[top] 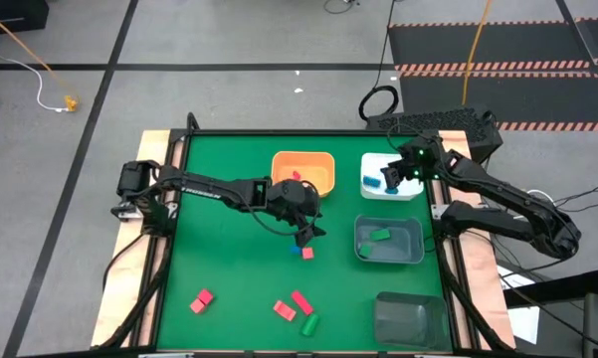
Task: Sort & place blocks by color
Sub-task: Put the top blue block into the white bin, then put the blue block into the white bin
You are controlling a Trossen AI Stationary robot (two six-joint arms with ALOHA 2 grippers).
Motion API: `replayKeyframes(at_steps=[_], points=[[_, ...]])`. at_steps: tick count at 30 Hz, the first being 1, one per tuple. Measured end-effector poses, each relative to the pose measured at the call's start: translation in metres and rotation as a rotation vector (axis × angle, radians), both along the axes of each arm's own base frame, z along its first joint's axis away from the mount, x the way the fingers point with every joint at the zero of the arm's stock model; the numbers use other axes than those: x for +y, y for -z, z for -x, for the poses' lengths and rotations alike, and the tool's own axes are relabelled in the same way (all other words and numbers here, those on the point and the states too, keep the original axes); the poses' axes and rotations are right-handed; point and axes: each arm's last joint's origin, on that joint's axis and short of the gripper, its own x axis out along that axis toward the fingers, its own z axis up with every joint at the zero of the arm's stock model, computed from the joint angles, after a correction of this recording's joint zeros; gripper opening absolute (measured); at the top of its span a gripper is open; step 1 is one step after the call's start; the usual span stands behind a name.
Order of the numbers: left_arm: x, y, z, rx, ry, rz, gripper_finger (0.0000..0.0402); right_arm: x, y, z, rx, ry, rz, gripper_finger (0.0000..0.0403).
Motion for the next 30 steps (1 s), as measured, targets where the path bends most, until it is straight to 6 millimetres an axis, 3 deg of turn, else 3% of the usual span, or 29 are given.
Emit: replayKeyframes(at_steps=[4,7,11,18,25,30], points=[[0.0,0.004,0.003,0.055,0.002,0.0,0.031,0.002,-0.004,0.001,-0.047,0.022,-0.041,0.0233],[-0.001,0.009,0.007,0.118,0.016,-0.013,0.031,0.004,-0.02,0.0,-0.119,0.001,-0.055,0.0256],[-0.009,0.018,0.016,0.241,0.062,-0.041,0.031,0.01,-0.05,-0.004,-0.189,-0.066,-0.022,0.0261],[-0.045,0.032,0.039,0.48,0.155,-0.11,0.031,0.032,-0.098,-0.018,-0.315,-0.24,0.065,0.0257],[-0.077,0.028,0.037,0.363,0.195,-0.376,0.031,0.056,-0.103,-0.033,-0.365,-0.358,0.049,0.0256],[-0.082,0.035,0.038,0.321,0.17,-0.417,0.031,0.069,-0.101,-0.042,-0.342,-0.386,0.071,0.0256]])
